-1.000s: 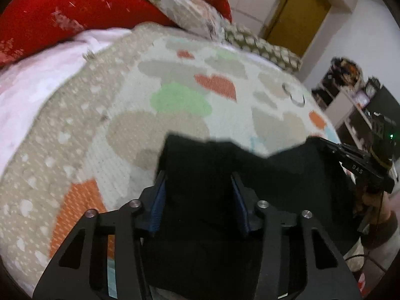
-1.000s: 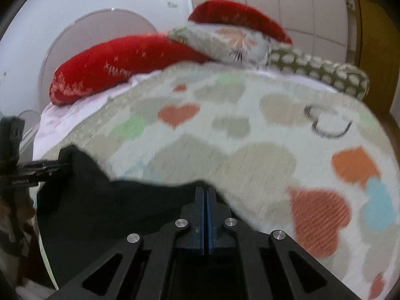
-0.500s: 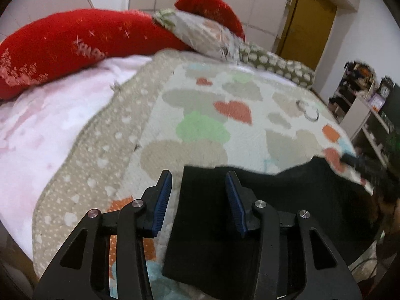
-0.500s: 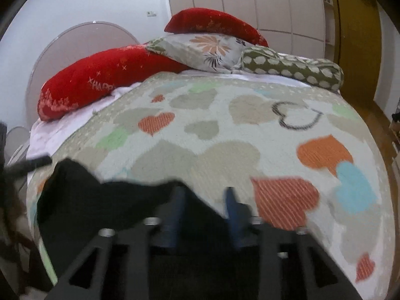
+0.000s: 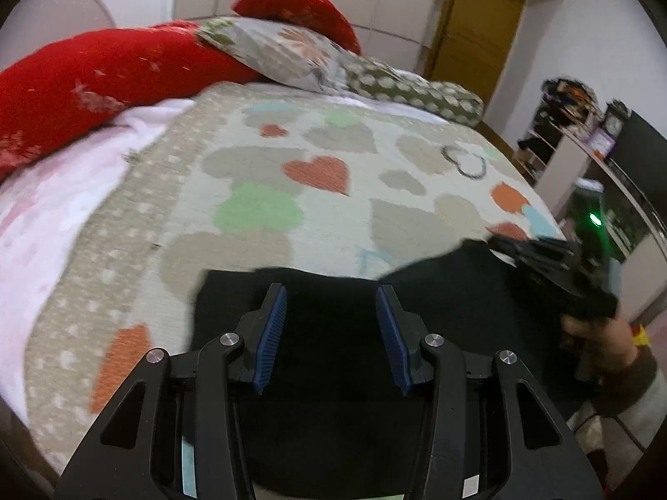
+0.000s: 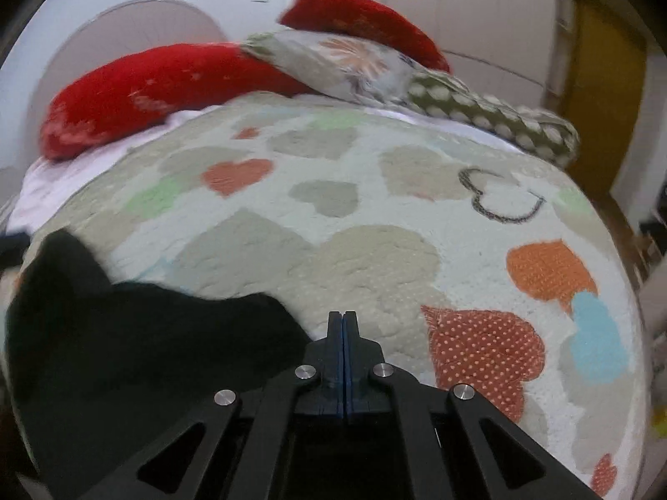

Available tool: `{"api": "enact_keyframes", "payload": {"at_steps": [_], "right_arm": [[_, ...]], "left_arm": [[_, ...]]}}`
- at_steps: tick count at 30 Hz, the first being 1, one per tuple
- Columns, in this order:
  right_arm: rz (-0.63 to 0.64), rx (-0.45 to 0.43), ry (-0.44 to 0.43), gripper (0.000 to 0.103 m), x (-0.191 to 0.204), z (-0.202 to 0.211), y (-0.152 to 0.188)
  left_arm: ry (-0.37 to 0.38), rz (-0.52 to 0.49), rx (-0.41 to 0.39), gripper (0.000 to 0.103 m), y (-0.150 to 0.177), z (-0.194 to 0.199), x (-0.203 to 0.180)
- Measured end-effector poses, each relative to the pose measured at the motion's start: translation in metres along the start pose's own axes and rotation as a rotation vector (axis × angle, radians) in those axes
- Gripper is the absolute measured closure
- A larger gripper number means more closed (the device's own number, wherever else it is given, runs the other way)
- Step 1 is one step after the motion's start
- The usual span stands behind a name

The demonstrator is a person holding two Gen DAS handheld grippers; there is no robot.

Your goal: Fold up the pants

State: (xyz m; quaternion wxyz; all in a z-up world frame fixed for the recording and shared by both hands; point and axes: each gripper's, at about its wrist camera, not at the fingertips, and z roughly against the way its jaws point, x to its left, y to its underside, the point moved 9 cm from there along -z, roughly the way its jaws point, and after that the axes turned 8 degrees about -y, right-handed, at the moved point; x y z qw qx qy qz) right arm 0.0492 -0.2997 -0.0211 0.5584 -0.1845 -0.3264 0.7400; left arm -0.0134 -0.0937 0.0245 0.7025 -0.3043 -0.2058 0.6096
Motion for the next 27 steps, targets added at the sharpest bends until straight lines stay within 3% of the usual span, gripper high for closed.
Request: {"api": "enact_keyframes", "payload": {"at_steps": [3,5,7,8,9,11,15,17,20,23,25,26,27], "right_arm": [[-0.122,-0.020,-0.103,0.102,-0.004,0.015,0.002],[-0.165,-0.051,-0.081,0.099,-0.016,0.047,0.007],[-0.180,-0.108,-0.031,0.085,-0.037,0.094,0.023],[-0.179,-0.119,-0.014,0.064,-0.044,0.111,0.031],[-0.173,-0.114,0.010,0.050,-0.054,0.127,0.043],[-0.131,-0.068,0.040,0.050,-0.065,0.147,0.064],[-0.052,0.007,0.085,0.050,-0.083,0.161,0.099],[-0.054,0.048,0.125,0.050,-0.099,0.162,0.115],[-0.096,0.050,0.159,0.050,-0.120,0.170,0.131],[-0.134,0.060,0.196,0.050,-0.137,0.177,0.147],[-0.176,0.053,0.168,0.050,-0.143,0.177,0.155],[-0.195,0.055,0.147,0.052,-0.143,0.176,0.157],[-0.210,0.055,0.131,0.061,-0.144,0.175,0.159]], "left_arm": [[0.030,-0.062,0.016,0.059,0.005,-0.002,-0.029],[0.074,-0.106,0.012,0.059,0.007,0.001,-0.050],[0.113,-0.156,0.013,0.059,0.008,0.002,-0.071],[0.134,-0.185,0.018,0.057,0.008,0.001,-0.084],[0.146,-0.204,0.023,0.051,0.008,0.000,-0.092],[0.181,-0.261,0.029,0.045,0.007,-0.005,-0.115],[0.274,-0.396,0.033,0.045,0.003,-0.015,-0.166],[0.346,-0.485,0.052,0.045,0.002,-0.022,-0.193],[0.393,-0.596,0.105,0.045,0.003,-0.037,-0.213],[0.326,-0.664,0.131,0.045,-0.002,-0.057,-0.216],[0.309,-0.694,0.138,0.045,-0.005,-0.065,-0.217],[0.312,-0.709,0.137,0.045,-0.006,-0.068,-0.218],[0.311,-0.730,0.134,0.045,-0.007,-0.072,-0.221]]}}
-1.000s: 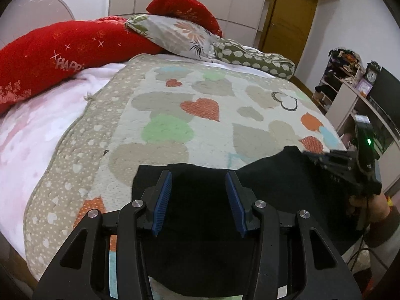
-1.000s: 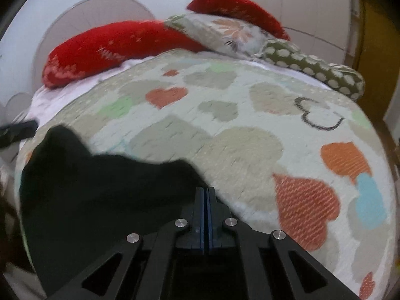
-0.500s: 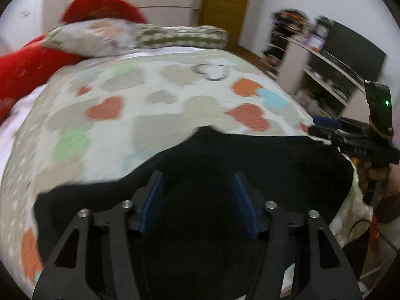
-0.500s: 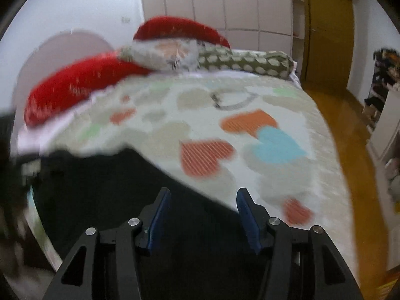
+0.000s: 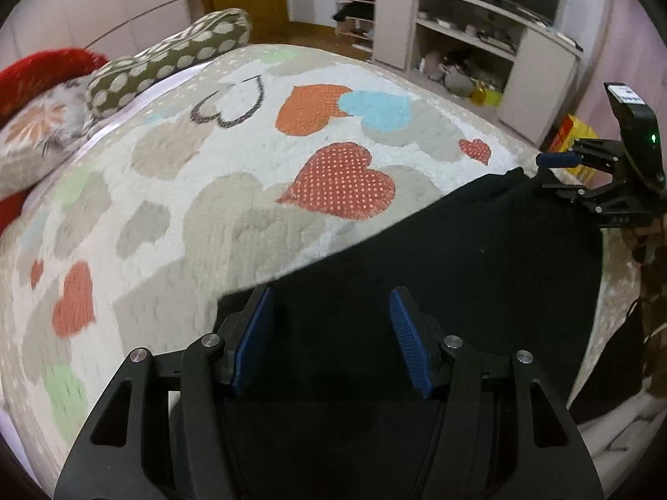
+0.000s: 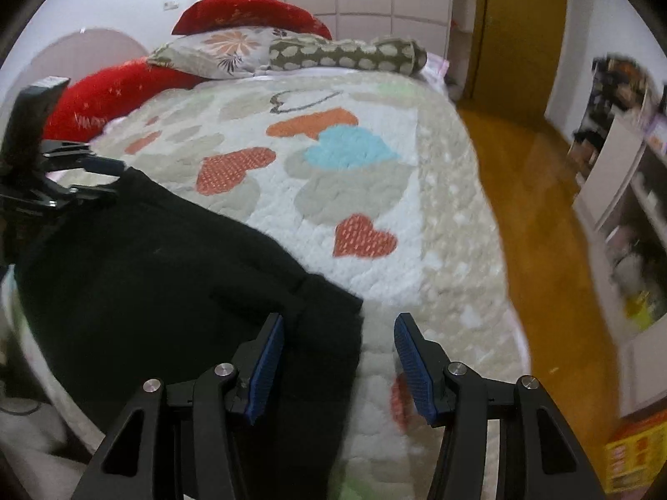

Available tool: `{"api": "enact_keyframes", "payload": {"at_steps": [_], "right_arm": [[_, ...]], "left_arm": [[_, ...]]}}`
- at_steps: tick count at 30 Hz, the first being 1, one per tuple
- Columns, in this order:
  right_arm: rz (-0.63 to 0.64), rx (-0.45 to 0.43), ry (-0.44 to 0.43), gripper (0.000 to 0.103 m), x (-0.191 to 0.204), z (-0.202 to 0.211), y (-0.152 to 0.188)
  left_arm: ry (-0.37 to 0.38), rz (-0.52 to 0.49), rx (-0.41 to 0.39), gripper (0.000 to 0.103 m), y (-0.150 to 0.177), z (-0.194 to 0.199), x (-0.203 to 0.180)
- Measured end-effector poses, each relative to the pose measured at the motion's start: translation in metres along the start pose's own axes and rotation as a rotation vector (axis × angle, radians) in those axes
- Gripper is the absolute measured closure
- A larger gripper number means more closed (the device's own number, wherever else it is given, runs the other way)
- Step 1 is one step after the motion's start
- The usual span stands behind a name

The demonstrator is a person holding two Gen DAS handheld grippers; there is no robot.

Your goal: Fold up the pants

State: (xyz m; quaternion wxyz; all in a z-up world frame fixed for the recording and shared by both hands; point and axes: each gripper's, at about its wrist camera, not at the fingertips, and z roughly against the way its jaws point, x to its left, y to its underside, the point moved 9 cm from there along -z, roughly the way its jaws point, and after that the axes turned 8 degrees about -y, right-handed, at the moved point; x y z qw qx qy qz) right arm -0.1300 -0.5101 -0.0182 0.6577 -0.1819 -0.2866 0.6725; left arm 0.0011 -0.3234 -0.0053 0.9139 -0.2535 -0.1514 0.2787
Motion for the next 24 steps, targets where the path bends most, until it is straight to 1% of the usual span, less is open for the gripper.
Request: {"api": "enact_keyframes", "payload": {"at_steps": [2,4,5,6,7,8,9,10,11,13,15,18,20,21,22,23,24], "right_arm": [[0.001,-0.020,-0.029,0.072,0.006,-0.001,0.000],[0.022,-0.030,-0.016,0.078,0.011,-0.002,-0.002],[0.031,-0.031,-0.015,0.083,0.014,-0.002,-0.002],[0.036,-0.039,-0.009,0.086,0.016,0.000,-0.004],[0.045,-0.051,-0.001,0.087,0.019,0.003,-0.007],[0.056,-0.062,0.003,0.088,0.022,0.006,-0.010],[0.068,-0.074,0.010,0.088,0.024,0.010,-0.015],[0.077,-0.088,0.018,0.088,0.025,0.015,-0.021],[0.077,-0.105,0.020,0.088,0.025,0.019,-0.028],[0.065,-0.129,0.022,0.088,0.024,0.024,-0.043],[0.033,-0.127,0.015,0.088,0.020,0.021,-0.049],[-0.022,-0.088,0.014,0.088,0.009,0.001,-0.042],[-0.049,-0.016,0.014,0.088,0.003,-0.021,-0.032],[-0.060,-0.001,0.020,0.088,0.001,-0.027,-0.027],[-0.064,-0.015,0.027,0.088,0.000,-0.027,-0.026],[-0.065,-0.022,0.035,0.084,0.000,-0.024,-0.027],[-0.064,-0.017,0.054,0.076,0.000,-0.018,-0.028]], "left_arm": [[-0.013,-0.061,-0.002,0.045,-0.005,-0.006,-0.003],[0.004,-0.122,0.001,0.045,-0.005,-0.012,-0.011],[0.005,-0.146,0.025,0.045,-0.002,-0.019,-0.013],[0.002,-0.160,0.050,0.048,0.002,-0.024,-0.015],[-0.020,-0.186,0.087,0.055,0.010,-0.032,-0.015],[-0.042,-0.203,0.100,0.063,0.016,-0.038,-0.015],[-0.039,-0.199,0.091,0.072,0.017,-0.038,-0.015],[-0.035,-0.182,0.080,0.086,0.016,-0.035,-0.013],[-0.054,-0.164,0.074,0.098,0.014,-0.033,-0.007],[-0.062,-0.126,0.055,0.098,0.008,-0.028,0.001],[-0.060,-0.093,0.053,0.099,0.003,-0.027,0.011],[-0.113,-0.062,0.054,0.099,0.000,-0.033,0.024],[-0.121,-0.013,0.067,0.099,-0.001,-0.041,0.031],[-0.128,0.004,0.070,0.099,0.000,-0.044,0.033],[-0.137,0.012,0.070,0.099,0.001,-0.044,0.034],[-0.141,0.017,0.064,0.099,0.003,-0.042,0.034],[-0.139,0.021,0.060,0.099,0.003,-0.039,0.033]]}}
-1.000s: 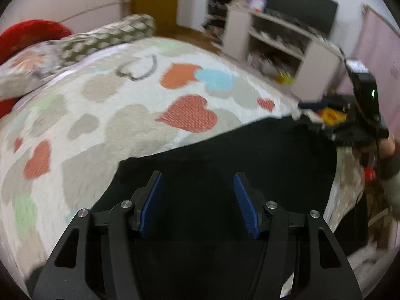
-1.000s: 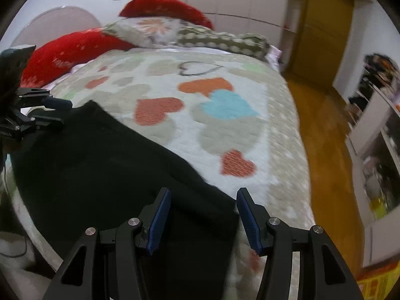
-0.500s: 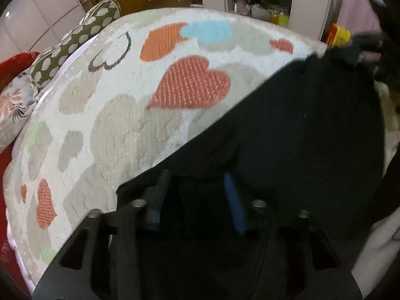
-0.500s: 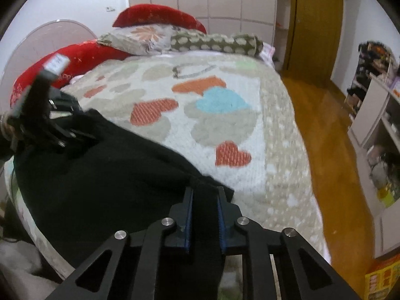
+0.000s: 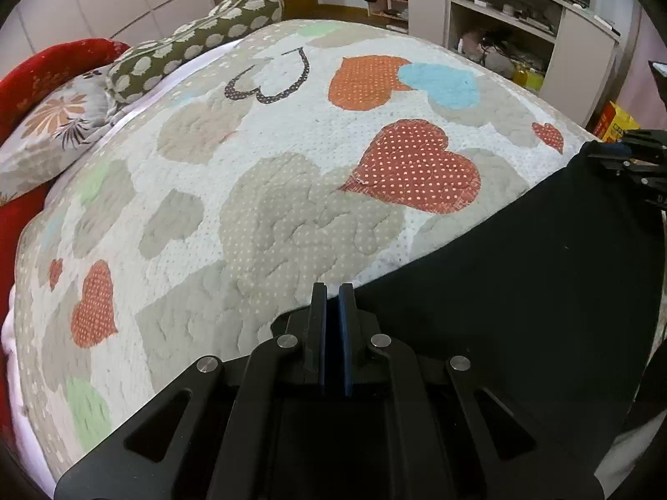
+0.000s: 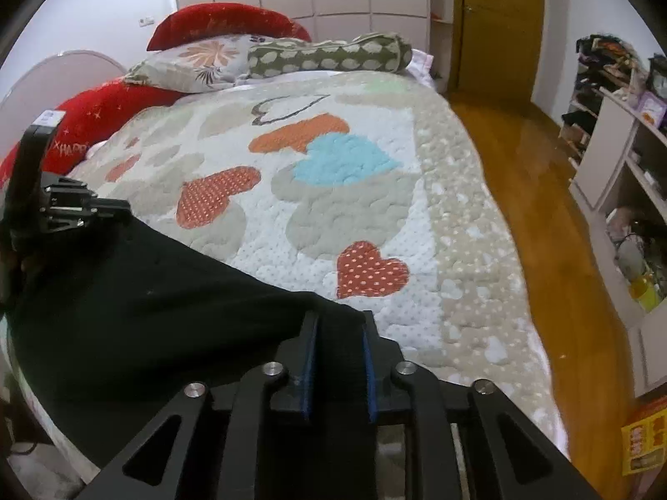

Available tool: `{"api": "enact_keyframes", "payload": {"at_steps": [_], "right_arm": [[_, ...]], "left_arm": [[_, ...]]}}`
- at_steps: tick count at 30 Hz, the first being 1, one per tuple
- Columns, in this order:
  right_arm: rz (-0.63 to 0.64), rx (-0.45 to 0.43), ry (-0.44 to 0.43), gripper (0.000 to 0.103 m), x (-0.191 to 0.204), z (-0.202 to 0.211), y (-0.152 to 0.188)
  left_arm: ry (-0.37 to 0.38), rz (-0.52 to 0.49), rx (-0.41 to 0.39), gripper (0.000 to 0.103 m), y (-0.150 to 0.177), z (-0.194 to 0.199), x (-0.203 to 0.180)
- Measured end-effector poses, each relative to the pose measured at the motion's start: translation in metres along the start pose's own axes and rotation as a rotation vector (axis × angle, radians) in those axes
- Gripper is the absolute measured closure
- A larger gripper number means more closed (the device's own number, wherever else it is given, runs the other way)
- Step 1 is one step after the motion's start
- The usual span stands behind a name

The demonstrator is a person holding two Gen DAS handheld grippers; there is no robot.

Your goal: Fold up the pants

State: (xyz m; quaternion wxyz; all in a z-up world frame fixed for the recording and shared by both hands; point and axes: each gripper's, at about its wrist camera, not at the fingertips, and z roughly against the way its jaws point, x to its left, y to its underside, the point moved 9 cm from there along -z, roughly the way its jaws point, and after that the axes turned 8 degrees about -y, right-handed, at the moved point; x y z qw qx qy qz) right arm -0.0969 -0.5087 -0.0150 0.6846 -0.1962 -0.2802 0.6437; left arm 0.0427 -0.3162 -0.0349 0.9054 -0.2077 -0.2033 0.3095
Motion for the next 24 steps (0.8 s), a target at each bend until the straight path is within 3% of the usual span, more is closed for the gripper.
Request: {"api": "enact_keyframes", "payload": {"at_steps": [3,5,8,10,13,18,19,21,24], "right_arm": [[0.016,-0.045,0.018,0.072,0.006,0.027,-0.011],[0.061,-0.090,-0.043,0.071,0.028,0.041,-0.023],[0.158,-0.110,-0.217,0.069,0.086,0.039,-0.038],[0.241,-0.089,-0.308,0.069,0.131,0.017,-0.045],[0.350,-0.058,-0.374,0.069,0.181,-0.020,-0.051],[0.439,0.032,-0.388,0.070,0.217,-0.080,-0.057],[0.434,0.054,-0.407,0.072,0.220,-0.089,-0.056],[0.436,0.101,-0.424,0.099,0.225,-0.103,-0.051],[0.465,0.087,-0.399,0.100,0.227,-0.098,-0.055]], "left_arm": [[-0.005,0.020,-0.019,0.099,0.004,0.018,0.006],[-0.023,0.040,-0.044,0.098,0.009,0.036,0.013],[-0.023,0.111,-0.052,0.098,0.022,0.055,0.025],[-0.033,0.158,-0.051,0.098,0.034,0.066,0.033],[-0.043,0.200,-0.058,0.098,0.054,0.084,0.036],[-0.031,0.270,-0.072,0.098,0.092,0.108,0.036],[-0.040,0.293,-0.071,0.098,0.100,0.110,0.039],[-0.056,0.334,-0.066,0.098,0.112,0.111,0.047],[-0.066,0.407,-0.058,0.098,0.126,0.111,0.064]]}}
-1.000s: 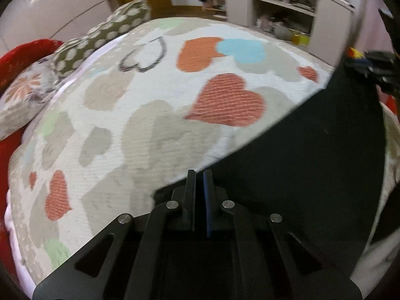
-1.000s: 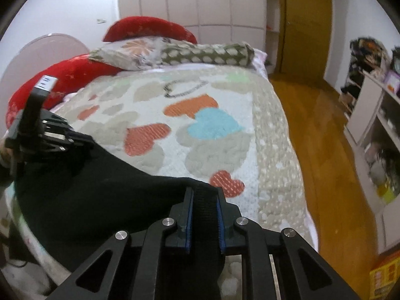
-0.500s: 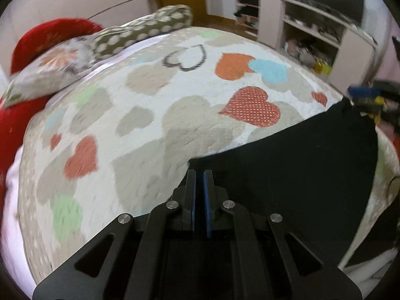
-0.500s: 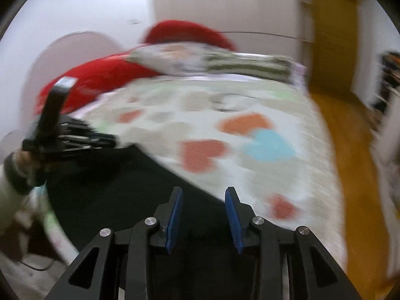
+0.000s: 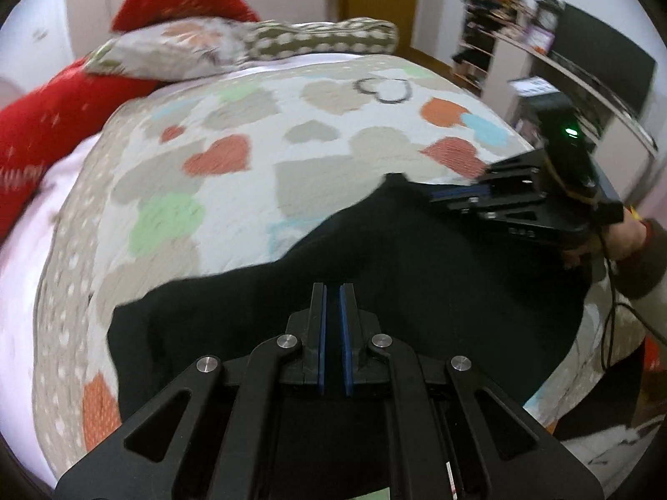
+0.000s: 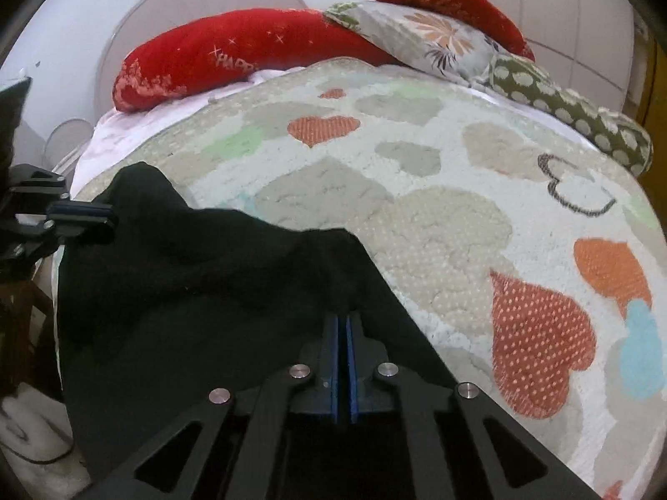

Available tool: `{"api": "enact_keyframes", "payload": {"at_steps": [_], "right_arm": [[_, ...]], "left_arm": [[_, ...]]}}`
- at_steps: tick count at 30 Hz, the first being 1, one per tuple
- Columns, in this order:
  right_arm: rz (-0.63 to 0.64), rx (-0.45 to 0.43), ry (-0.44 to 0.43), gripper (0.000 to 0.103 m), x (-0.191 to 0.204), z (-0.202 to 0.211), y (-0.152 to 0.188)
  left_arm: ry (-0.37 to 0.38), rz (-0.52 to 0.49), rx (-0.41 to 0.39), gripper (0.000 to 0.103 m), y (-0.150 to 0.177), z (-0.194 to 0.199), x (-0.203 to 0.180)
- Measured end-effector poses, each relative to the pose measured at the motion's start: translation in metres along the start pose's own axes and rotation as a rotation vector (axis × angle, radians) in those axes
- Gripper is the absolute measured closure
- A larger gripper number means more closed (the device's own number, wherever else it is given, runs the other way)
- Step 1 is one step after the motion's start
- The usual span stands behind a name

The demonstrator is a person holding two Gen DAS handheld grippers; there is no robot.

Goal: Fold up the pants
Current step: 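Lower the stretched pants onto the quilt and open both grippers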

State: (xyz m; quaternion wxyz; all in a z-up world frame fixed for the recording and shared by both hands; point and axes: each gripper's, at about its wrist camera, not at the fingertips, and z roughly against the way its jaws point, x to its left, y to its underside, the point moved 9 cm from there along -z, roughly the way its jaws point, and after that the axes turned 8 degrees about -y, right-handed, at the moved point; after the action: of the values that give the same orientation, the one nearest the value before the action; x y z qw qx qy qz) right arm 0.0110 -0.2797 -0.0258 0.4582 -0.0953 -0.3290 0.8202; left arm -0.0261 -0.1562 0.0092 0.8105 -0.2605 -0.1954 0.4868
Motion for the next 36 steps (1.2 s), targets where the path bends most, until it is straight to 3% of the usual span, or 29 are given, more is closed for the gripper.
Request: {"api": "enact_keyframes", "payload": {"at_steps": [5,11,13,17,19,22,25,30,32,36], "right_arm": [[0.010,-0.017,0.049,0.100,-0.009,0.007,-0.018],[-0.046,0.011,0.084,0.100,-0.019,-0.019,-0.016],[-0.077,-0.015,0.085,0.100,-0.020,-0.006,-0.015],[-0.125,-0.071,0.129,0.086,-0.014,0.042,-0.007],[-0.140,-0.114,0.067,0.076,0.006,0.061,0.007],[-0.159,-0.078,0.000,0.075,0.033,0.051,0.035],[-0.175,-0.014,0.080,0.075,0.030,0.030,0.061],[-0.298,-0.079,0.073,0.075,0.027,0.056,0.068],[-0.302,-0.078,0.059,0.075,0.034,0.063,0.072],[-0.258,-0.104,0.058,0.075,0.049,0.072,0.064]], "left_arm": [[-0.015,0.091,-0.016,0.098,0.000,0.005,0.022],[-0.017,0.104,-0.021,0.098,0.004,0.007,0.020],[-0.038,0.105,-0.005,0.098,0.007,0.001,0.023],[-0.118,0.145,0.005,0.098,0.013,-0.006,0.041],[-0.160,0.187,0.026,0.098,0.020,-0.012,0.054],[-0.180,0.237,0.048,0.098,0.031,-0.024,0.066],[-0.154,0.291,0.064,0.098,0.033,-0.039,0.072],[-0.118,0.356,0.072,0.098,0.026,-0.043,0.080],[-0.132,0.364,0.084,0.098,0.023,-0.039,0.079],[-0.175,0.323,0.016,0.098,0.007,-0.025,0.070]]}}
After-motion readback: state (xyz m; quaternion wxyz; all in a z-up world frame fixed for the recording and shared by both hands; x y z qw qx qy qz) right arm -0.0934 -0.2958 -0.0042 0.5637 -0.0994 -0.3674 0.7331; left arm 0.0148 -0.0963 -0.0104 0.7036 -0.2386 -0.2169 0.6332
